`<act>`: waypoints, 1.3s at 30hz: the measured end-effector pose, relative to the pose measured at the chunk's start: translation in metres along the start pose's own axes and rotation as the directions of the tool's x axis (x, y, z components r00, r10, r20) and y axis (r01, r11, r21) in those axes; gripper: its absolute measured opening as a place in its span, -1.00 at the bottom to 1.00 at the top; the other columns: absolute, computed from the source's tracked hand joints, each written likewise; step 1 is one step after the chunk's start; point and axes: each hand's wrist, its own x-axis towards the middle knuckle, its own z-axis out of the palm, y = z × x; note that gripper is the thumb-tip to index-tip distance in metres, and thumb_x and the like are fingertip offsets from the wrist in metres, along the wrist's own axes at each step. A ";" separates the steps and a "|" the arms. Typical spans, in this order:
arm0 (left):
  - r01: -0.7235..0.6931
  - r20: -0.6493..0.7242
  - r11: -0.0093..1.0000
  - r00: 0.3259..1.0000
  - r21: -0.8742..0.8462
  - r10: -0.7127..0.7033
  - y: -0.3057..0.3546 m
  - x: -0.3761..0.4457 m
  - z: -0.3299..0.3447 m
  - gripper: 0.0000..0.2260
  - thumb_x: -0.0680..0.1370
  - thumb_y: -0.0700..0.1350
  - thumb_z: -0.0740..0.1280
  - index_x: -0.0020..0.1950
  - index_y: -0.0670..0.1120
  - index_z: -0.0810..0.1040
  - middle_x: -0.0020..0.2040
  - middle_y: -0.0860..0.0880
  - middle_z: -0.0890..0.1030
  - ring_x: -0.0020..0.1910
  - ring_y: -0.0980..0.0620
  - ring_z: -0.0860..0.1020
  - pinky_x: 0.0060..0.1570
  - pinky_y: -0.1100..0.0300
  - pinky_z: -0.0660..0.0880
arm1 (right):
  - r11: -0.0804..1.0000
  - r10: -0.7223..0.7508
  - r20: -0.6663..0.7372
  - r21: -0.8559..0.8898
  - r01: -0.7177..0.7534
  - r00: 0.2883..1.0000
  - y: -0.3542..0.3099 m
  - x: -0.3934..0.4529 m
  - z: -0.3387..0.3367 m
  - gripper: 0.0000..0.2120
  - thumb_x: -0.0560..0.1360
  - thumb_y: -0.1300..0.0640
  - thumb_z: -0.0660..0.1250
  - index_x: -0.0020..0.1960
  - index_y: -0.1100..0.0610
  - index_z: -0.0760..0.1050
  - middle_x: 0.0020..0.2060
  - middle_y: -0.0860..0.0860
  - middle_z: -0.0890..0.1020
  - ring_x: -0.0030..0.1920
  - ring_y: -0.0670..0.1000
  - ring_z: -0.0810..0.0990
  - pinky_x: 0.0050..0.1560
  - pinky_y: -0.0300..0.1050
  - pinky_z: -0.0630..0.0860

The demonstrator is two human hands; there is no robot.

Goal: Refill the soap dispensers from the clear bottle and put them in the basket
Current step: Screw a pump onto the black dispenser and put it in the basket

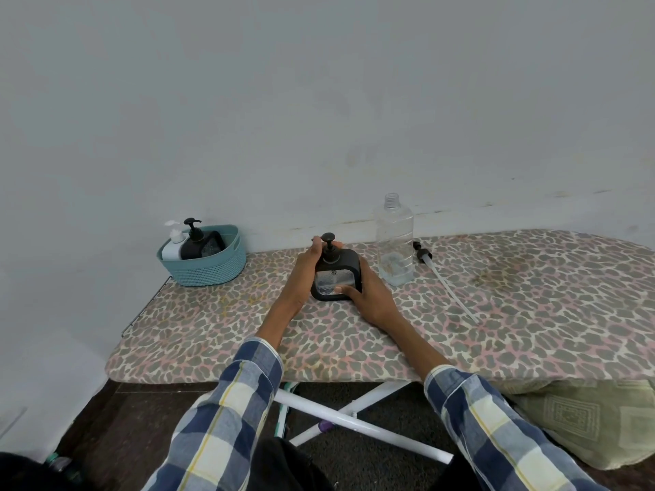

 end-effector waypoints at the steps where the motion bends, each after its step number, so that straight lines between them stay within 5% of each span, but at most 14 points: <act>1: 0.012 -0.007 1.000 1.000 -0.011 -0.012 0.003 -0.001 0.001 -0.43 0.79 0.16 -0.07 0.36 -0.09 0.66 0.22 0.02 0.73 0.18 0.18 0.69 0.14 0.38 0.53 | 1.000 -0.005 -0.004 -0.011 0.005 1.000 0.000 0.000 0.000 -0.38 0.62 0.07 0.42 0.59 0.00 0.24 0.34 0.00 0.60 0.24 0.03 0.61 0.08 -0.05 0.54; 4: 0.013 -0.055 1.000 0.998 0.029 -0.012 0.003 -0.001 0.003 -0.39 0.80 0.15 -0.12 0.29 -0.06 0.69 0.17 0.06 0.73 0.08 0.28 0.69 0.04 0.45 0.50 | 1.000 -0.006 0.000 -0.020 0.006 1.000 -0.001 0.000 0.000 -0.38 0.61 0.06 0.43 0.59 0.04 0.26 0.35 0.03 0.60 0.26 0.05 0.60 0.10 -0.03 0.53; 12: 0.025 -0.197 1.000 0.980 0.010 -0.023 -0.001 0.011 0.009 -0.48 0.79 0.15 0.07 -0.11 0.17 0.77 -0.02 0.11 0.78 0.07 0.08 0.72 0.21 0.09 0.58 | 1.000 0.010 0.000 0.016 -0.010 1.000 0.002 0.000 0.000 -0.41 0.60 0.02 0.45 0.55 0.05 0.31 0.33 0.03 0.60 0.27 0.07 0.60 0.20 0.07 0.56; 19: 0.048 -0.266 0.998 0.963 0.028 -0.039 0.004 0.019 0.013 -0.55 0.76 0.15 0.21 -0.14 0.02 0.77 -0.19 0.12 0.76 -0.18 0.23 0.70 -0.12 0.38 0.55 | 1.000 0.020 0.004 0.020 -0.020 1.000 0.001 0.001 0.001 -0.43 0.59 0.02 0.46 0.52 0.04 0.32 0.32 0.03 0.61 0.26 0.07 0.60 0.22 0.11 0.57; 25: 0.096 -0.297 0.995 0.951 0.011 -0.089 0.004 0.024 0.012 -0.58 0.75 0.10 0.27 -0.16 -0.02 0.78 -0.21 0.09 0.76 -0.12 0.07 0.71 -0.11 0.30 0.58 | 1.000 0.028 0.006 0.013 -0.028 1.000 0.003 0.001 0.001 -0.43 0.59 0.02 0.46 0.52 0.06 0.33 0.33 0.04 0.61 0.26 0.08 0.60 0.23 0.13 0.57; 33: -0.008 -0.221 0.999 0.975 0.034 0.015 -0.009 0.015 0.011 -0.51 0.78 0.16 0.10 0.04 0.00 0.78 0.08 0.03 0.77 0.14 0.05 0.70 0.23 0.15 0.57 | 0.999 0.038 0.008 0.018 -0.038 0.999 0.002 0.000 -0.001 -0.46 0.59 0.04 0.45 0.50 0.07 0.35 0.30 0.05 0.62 0.22 0.06 0.61 0.14 0.00 0.54; 36: -0.095 -0.234 0.990 0.965 0.108 0.118 -0.028 0.003 0.015 -0.59 0.79 0.17 0.06 0.27 0.02 0.64 0.24 0.05 0.66 0.25 0.09 0.61 0.32 0.13 0.50 | 0.998 0.054 -0.002 0.019 -0.054 0.999 0.000 -0.002 -0.001 -0.49 0.58 0.03 0.48 0.45 0.07 0.38 0.23 0.02 0.63 0.14 0.01 0.61 0.11 -0.03 0.55; 39: 0.003 -0.344 0.995 0.938 0.098 0.031 -0.054 -0.011 0.016 -0.51 0.72 0.33 0.12 0.44 0.01 0.46 0.33 0.04 0.51 0.31 0.06 0.53 0.35 0.06 0.47 | 0.996 0.093 -0.042 -0.001 -0.093 0.995 0.000 -0.001 0.000 -0.51 0.52 -0.09 0.53 0.33 0.04 0.44 0.11 -0.04 0.66 0.06 -0.01 0.65 0.10 0.07 0.62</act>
